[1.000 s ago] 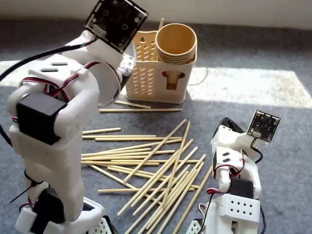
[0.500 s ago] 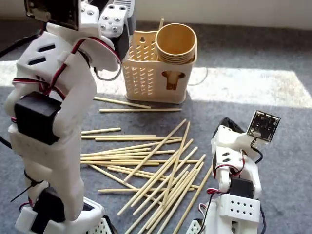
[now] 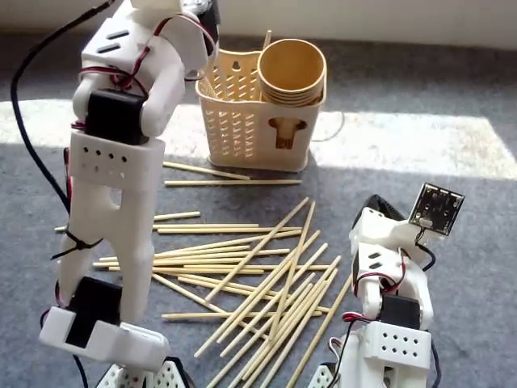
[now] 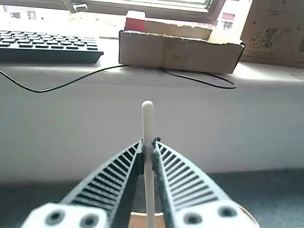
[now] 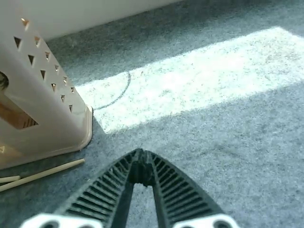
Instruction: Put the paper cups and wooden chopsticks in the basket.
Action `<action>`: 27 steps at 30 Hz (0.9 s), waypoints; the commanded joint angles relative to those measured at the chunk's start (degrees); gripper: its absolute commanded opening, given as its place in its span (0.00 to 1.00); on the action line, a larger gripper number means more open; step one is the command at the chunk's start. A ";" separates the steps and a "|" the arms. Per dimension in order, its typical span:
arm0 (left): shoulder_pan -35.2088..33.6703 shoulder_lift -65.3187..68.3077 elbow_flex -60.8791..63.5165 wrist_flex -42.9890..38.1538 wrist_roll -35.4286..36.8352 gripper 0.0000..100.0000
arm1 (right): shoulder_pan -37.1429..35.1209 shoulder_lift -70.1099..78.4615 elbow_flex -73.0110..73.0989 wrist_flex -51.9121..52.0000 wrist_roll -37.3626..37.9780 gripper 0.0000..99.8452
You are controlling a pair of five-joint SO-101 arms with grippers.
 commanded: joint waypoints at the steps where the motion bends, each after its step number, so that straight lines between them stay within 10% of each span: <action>1: -1.19 0.22 1.19 -1.23 1.05 0.01 | 0.31 -0.84 -0.31 -1.98 -0.26 0.01; 27: 0.48 2.59 -5.23 17.05 -5.27 0.14 | 0.40 -0.84 -0.31 -1.98 -0.26 0.01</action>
